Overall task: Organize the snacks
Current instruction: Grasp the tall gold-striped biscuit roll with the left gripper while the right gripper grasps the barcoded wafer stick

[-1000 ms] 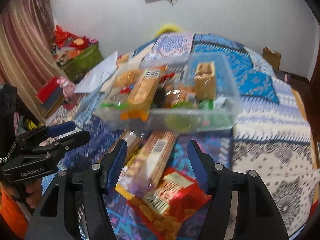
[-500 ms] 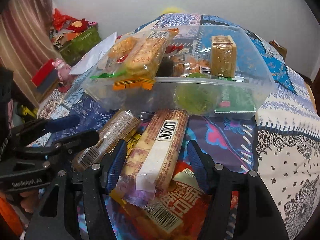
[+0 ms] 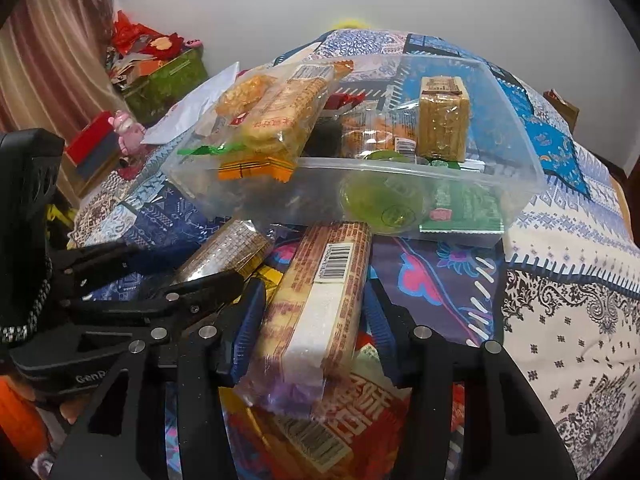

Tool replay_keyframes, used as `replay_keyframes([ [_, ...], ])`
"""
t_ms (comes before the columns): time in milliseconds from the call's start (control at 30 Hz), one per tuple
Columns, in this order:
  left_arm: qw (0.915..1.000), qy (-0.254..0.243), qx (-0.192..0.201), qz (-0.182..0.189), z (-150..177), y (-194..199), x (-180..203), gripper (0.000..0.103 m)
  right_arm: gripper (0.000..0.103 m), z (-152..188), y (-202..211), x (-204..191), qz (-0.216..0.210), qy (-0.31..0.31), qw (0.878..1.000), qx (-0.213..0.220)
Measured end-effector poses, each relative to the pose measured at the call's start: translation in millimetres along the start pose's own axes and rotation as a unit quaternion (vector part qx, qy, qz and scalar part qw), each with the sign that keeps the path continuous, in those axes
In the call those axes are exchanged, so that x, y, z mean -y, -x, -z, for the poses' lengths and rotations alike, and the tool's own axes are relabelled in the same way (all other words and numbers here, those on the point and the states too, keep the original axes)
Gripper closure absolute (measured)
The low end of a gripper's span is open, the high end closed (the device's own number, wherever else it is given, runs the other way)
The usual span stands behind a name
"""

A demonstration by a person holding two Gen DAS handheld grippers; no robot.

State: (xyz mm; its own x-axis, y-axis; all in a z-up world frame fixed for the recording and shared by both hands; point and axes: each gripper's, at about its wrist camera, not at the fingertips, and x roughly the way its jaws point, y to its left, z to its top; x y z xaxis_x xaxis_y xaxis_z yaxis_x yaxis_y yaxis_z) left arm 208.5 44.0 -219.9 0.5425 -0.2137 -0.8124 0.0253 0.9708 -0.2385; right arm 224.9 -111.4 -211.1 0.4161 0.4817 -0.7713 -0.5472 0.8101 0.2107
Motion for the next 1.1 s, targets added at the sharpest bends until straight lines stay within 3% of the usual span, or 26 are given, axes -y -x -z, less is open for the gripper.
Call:
replay_keyframes([
  [300, 1.0, 0.003, 0.003, -0.001, 3.6, 4.0, -0.1, 0.066, 0.055, -0.2, -5.8, 2.4, -0.01, -0.016, 1.0, -0.011],
  [500, 0.9999, 0.009, 0.008, 0.0, 14.2, 20.8, -4.4, 0.067, 0.063, 3.1, 9.1, -0.3, -0.014, -0.017, 1.0, 0.001],
  [700, 0.9994, 0.015, 0.032, -0.007, 19.1, 47.6, -9.7, 0.067, 0.063, 5.7, 21.2, -8.3, -0.009, 0.0, 1.0, 0.01],
  [1100, 0.9958, 0.029, 0.085, -0.016, 10.8, 93.4, -19.3, 0.067, 0.063, -15.3, 37.1, -35.0, -0.058, 0.018, 0.997, 0.046],
])
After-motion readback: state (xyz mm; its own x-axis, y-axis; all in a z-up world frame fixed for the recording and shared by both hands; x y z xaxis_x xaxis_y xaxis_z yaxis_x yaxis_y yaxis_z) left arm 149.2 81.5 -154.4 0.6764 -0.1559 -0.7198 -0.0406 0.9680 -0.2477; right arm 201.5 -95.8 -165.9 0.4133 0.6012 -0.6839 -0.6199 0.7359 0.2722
